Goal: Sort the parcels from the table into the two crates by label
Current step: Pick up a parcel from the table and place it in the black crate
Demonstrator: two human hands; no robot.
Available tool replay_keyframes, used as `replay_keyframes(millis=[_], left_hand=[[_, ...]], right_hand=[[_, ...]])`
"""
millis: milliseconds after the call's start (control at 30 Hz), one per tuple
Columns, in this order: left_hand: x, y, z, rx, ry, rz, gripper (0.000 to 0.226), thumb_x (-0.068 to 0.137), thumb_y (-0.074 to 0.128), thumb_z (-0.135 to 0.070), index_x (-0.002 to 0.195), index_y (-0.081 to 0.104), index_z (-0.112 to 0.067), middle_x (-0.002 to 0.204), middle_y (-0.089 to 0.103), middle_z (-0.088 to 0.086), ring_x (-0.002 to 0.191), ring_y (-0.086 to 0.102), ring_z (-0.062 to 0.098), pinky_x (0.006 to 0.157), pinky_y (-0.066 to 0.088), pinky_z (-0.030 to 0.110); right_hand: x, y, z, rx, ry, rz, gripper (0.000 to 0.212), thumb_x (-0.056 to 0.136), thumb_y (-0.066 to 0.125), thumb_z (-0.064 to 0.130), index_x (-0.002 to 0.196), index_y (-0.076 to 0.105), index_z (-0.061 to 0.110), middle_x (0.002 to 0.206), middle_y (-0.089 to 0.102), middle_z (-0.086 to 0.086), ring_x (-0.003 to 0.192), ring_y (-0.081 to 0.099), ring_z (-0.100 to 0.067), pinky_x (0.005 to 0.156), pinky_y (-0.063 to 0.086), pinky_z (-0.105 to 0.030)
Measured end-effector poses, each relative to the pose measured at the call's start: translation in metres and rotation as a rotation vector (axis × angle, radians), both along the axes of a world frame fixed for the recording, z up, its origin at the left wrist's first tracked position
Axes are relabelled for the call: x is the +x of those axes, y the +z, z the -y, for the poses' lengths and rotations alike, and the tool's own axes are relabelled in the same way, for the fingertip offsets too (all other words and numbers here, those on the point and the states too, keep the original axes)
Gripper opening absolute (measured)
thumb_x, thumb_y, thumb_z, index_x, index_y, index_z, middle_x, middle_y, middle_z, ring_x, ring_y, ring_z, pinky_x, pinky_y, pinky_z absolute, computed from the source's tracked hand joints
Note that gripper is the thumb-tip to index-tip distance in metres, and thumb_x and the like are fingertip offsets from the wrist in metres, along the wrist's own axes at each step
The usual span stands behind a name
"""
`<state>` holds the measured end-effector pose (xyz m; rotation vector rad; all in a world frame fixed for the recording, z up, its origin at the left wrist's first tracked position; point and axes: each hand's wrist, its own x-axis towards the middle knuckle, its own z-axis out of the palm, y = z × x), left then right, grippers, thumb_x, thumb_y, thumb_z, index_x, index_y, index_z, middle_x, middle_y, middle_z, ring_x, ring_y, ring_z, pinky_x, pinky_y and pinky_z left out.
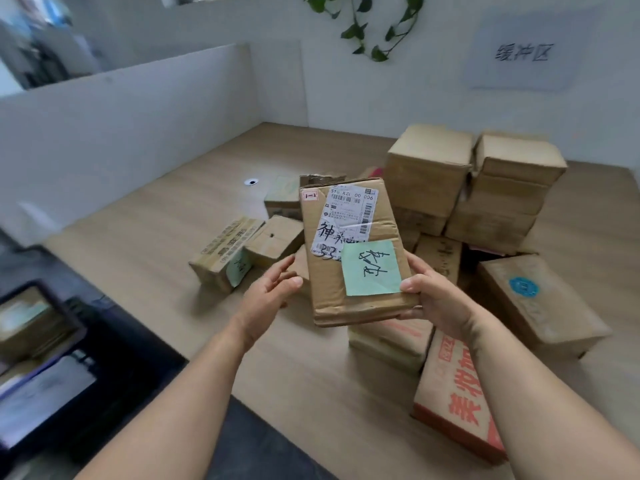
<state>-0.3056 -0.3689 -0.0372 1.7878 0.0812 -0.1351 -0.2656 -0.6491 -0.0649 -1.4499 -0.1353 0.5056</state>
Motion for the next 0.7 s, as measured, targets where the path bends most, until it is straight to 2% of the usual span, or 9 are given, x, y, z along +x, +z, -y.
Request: replay_keyframes(millis=[100,167,233,367,467,533,600,633,700], left_hand=[[-0.017,-0.008,-0.028,0.096,0.079,0.022,0.062,0.083,0.068,-0.035,0.139,0.043,-0.034,0.133,0.053,0.0,0.121,0.051,0.01,0.099,0.043,0.028],[-0.027,-0.013,-0.048,0.143,0.106,0.032,0.065,0.079,0.069,-0.041,0.138,0.042,-0.036,0.134,0.052,-0.001,0.123,0.049,0.009,0.103,0.042,0.031],[-0.037,-0.016,-0.066,0.175,0.133,0.03,0.07,0.075,0.068,-0.047,0.139,0.043,-0.035,0.134,0.053,-0.001,0.122,0.05,0.009,0.102,0.042,0.03],[-0.054,-0.022,-0.107,0.223,0.185,0.05,0.062,0.085,0.069,-0.035,0.141,0.043,-0.031,0.129,0.055,-0.004,0.114,0.053,0.005,0.093,0.041,0.02],[-0.069,-0.022,-0.143,0.249,0.227,0.044,0.069,0.081,0.072,-0.039,0.142,0.041,-0.032,0.128,0.056,-0.007,0.115,0.055,0.007,0.098,0.044,0.026],[-0.081,-0.024,-0.17,0.257,0.262,0.042,0.072,0.08,0.073,-0.039,0.143,0.04,-0.033,0.128,0.056,-0.006,0.114,0.055,0.008,0.101,0.045,0.031],[-0.093,-0.027,-0.196,0.268,0.294,0.044,0.072,0.081,0.074,-0.035,0.143,0.039,-0.033,0.126,0.057,-0.006,0.112,0.055,0.007,0.098,0.045,0.027],[-0.1,-0.028,-0.209,0.267,0.309,0.046,0.072,0.081,0.075,-0.032,0.143,0.038,-0.034,0.125,0.057,-0.006,0.111,0.056,0.007,0.098,0.044,0.025],[-0.113,-0.031,-0.236,0.27,0.337,0.042,0.075,0.079,0.077,-0.03,0.143,0.038,-0.033,0.124,0.056,-0.005,0.112,0.055,0.008,0.101,0.043,0.026]], right_hand=[[0.007,-0.001,-0.024,-0.007,0.079,-0.005,0.091,0.051,0.067,0.035,0.138,0.043,0.049,0.122,0.069,0.001,0.085,0.064,-0.017,0.081,0.05,-0.04],[0.01,-0.002,-0.043,-0.021,0.122,-0.005,0.094,0.052,0.067,0.035,0.141,0.04,0.047,0.122,0.069,0.0,0.084,0.066,-0.017,0.079,0.052,-0.039],[0.01,0.0,-0.063,-0.035,0.159,-0.001,0.095,0.053,0.067,0.035,0.142,0.038,0.046,0.122,0.069,0.0,0.085,0.067,-0.017,0.082,0.054,-0.042],[0.007,0.008,-0.109,-0.06,0.207,-0.002,0.093,0.054,0.068,0.03,0.141,0.04,0.046,0.119,0.07,0.0,0.086,0.066,-0.02,0.083,0.055,-0.043],[0.007,0.012,-0.152,-0.058,0.246,-0.014,0.093,0.052,0.068,0.03,0.14,0.042,0.047,0.12,0.07,-0.002,0.084,0.063,-0.022,0.089,0.05,-0.049],[0.008,0.012,-0.182,-0.049,0.271,-0.031,0.091,0.049,0.068,0.031,0.136,0.046,0.048,0.118,0.071,-0.001,0.077,0.064,-0.018,0.077,0.055,-0.041],[0.007,0.008,-0.213,-0.032,0.294,-0.035,0.088,0.048,0.068,0.03,0.133,0.05,0.046,0.116,0.071,0.0,0.07,0.064,-0.014,0.06,0.056,-0.032],[0.005,0.006,-0.228,-0.038,0.302,-0.031,0.089,0.049,0.069,0.03,0.134,0.049,0.045,0.118,0.07,0.0,0.07,0.065,-0.014,0.058,0.055,-0.031],[0.0,0.003,-0.26,-0.072,0.324,-0.013,0.085,0.057,0.069,0.029,0.137,0.047,0.046,0.123,0.068,-0.003,0.084,0.066,-0.021,0.073,0.057,-0.041]])
